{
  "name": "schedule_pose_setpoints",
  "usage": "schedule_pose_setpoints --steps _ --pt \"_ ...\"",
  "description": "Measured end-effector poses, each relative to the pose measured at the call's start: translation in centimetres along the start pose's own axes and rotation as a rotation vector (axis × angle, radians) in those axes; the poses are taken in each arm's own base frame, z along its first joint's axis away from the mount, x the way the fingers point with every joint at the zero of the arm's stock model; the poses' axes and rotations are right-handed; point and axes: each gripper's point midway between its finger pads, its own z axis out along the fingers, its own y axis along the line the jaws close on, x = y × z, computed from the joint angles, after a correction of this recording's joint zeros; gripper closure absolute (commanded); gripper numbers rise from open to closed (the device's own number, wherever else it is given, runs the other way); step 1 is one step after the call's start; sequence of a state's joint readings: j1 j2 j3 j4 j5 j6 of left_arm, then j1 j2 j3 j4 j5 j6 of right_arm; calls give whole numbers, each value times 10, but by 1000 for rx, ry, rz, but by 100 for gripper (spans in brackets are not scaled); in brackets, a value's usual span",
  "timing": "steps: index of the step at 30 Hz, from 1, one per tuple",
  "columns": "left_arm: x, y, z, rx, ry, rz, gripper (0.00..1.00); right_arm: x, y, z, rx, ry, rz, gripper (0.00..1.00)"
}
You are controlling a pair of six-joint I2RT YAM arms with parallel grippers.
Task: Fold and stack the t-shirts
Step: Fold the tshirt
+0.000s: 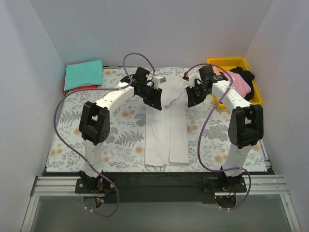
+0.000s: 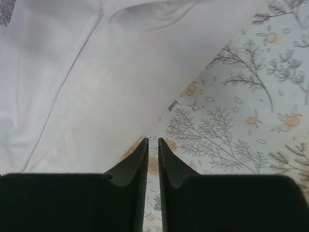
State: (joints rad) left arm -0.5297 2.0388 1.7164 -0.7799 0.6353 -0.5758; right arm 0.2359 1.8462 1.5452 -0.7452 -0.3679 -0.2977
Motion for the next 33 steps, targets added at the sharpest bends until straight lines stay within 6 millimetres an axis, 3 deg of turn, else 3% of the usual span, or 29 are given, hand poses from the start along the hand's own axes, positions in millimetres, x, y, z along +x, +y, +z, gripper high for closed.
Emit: schedule_pose_setpoints --steps 3,6,13,19,27,33 --pt "-27 33 -4 -45 -86 -58 75 10 12 15 -41 47 6 86" --pt "-36 55 10 -66 -114 -97 76 17 19 32 -75 80 8 88" --pt "-5 98 53 -91 -35 -220 80 38 33 71 -111 164 10 88" --pt "10 125 41 -99 -46 -314 80 53 55 102 -152 233 -15 89" --pt "12 157 19 -115 -91 -380 80 11 58 129 -200 175 -5 88" --pt "-7 191 10 -101 -137 -403 80 -26 49 148 -197 103 -18 86"
